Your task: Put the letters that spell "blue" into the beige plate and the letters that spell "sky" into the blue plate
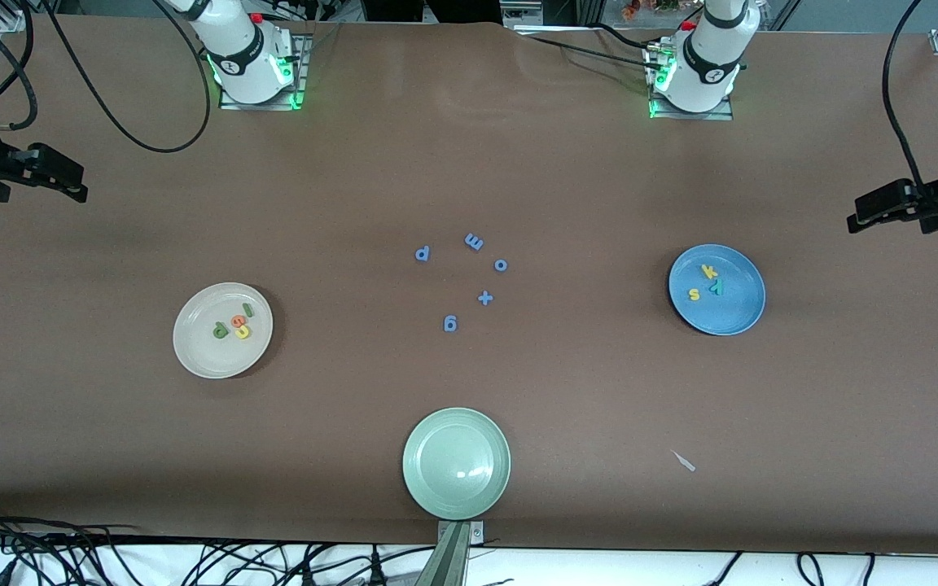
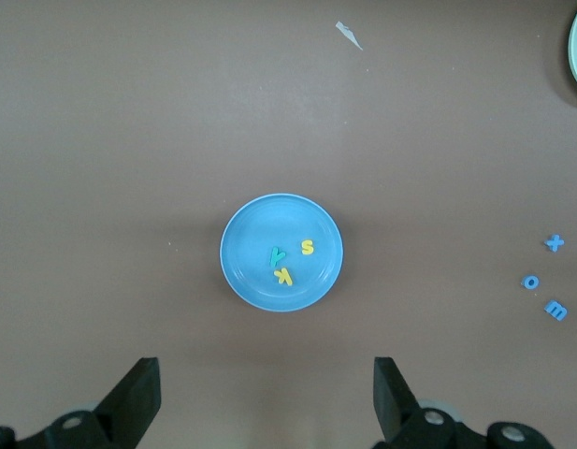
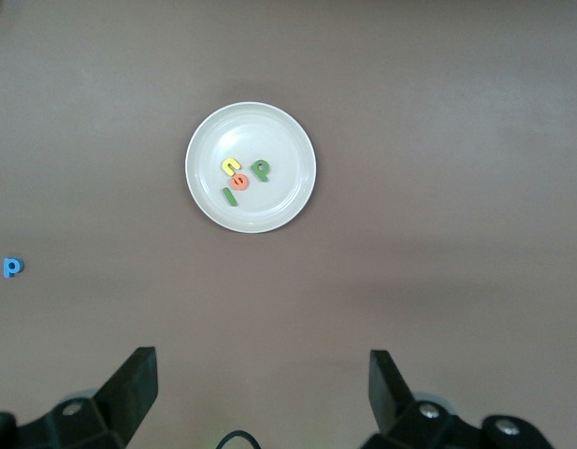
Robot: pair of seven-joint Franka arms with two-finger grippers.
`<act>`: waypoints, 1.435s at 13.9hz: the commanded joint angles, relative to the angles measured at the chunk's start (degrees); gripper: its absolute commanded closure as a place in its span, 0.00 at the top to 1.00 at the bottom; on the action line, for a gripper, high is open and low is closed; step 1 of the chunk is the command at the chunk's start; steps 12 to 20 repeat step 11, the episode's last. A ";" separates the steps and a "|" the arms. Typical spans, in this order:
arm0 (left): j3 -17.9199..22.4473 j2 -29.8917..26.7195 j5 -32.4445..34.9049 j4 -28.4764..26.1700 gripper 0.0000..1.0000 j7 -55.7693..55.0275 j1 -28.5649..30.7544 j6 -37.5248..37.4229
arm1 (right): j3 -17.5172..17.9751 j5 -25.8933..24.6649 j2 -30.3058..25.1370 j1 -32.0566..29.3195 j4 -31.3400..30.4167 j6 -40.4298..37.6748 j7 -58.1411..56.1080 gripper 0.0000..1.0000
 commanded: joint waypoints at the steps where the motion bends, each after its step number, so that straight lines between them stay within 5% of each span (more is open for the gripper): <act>1: 0.48 -1.67 1.29 -2.91 1.00 0.12 -0.64 2.00 | 0.54 -0.52 0.01 -0.60 0.57 -0.92 0.41 1.00; 4: 0.05 -6.42 1.29 -10.30 1.00 -1.36 -0.73 7.88 | 0.54 -0.17 0.01 -0.60 0.48 -1.01 0.32 1.00; 20: -0.39 -6.25 1.37 -10.13 1.00 -1.37 -0.81 7.71 | 0.63 0.27 0.01 -0.51 0.57 -1.45 0.67 1.00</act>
